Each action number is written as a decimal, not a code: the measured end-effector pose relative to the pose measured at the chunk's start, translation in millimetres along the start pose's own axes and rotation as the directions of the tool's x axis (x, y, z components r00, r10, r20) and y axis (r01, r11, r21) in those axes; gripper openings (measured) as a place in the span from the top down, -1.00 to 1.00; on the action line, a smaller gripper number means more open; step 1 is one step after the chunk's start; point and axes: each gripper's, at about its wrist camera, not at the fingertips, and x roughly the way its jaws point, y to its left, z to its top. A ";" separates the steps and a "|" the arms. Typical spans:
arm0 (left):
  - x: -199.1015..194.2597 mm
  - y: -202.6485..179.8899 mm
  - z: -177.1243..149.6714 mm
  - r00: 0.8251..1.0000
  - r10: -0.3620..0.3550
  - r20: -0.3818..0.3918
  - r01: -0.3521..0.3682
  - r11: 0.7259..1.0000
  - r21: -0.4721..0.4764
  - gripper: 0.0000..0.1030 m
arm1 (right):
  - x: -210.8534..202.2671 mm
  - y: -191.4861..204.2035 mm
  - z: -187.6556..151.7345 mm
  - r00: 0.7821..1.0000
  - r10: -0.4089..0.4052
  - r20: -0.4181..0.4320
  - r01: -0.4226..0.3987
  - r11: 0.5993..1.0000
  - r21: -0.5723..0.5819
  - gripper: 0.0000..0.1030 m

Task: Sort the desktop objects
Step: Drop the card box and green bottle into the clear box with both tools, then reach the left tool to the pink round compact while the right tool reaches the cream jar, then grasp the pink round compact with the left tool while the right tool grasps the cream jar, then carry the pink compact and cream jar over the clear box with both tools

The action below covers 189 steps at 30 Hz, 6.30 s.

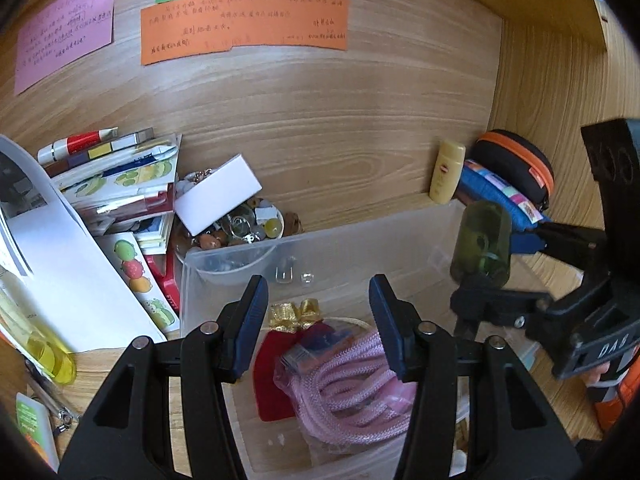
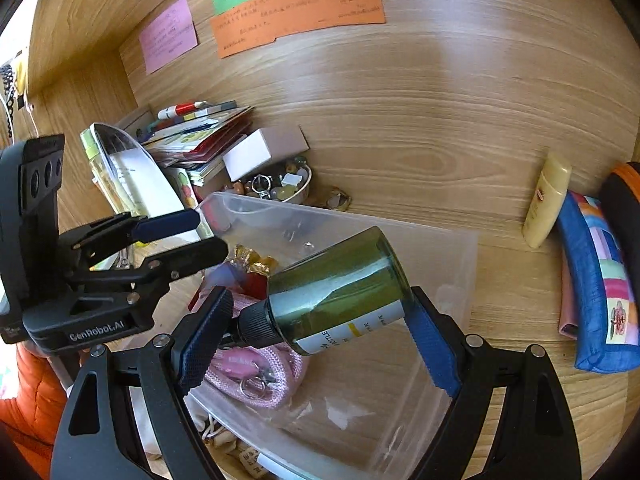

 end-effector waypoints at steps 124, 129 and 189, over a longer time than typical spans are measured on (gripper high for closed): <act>-64.9 -62.1 -139.2 0.976 0.046 -0.214 -0.050 0.999 -0.011 -0.21 | -63.9 56.1 -144.0 0.992 -0.024 -0.125 0.021 1.000 -0.023 -0.35; -70.3 -63.2 -140.2 0.978 0.061 -0.199 -0.066 0.998 -0.020 -0.21 | -59.0 69.0 -143.9 0.991 -0.075 -0.110 0.068 0.995 -0.067 -0.38; -79.5 4.1 -8.1 0.995 -0.017 0.095 0.024 0.997 -0.079 -0.21 | -70.4 44.8 -15.5 0.988 -0.087 0.126 0.088 0.996 -0.003 -0.29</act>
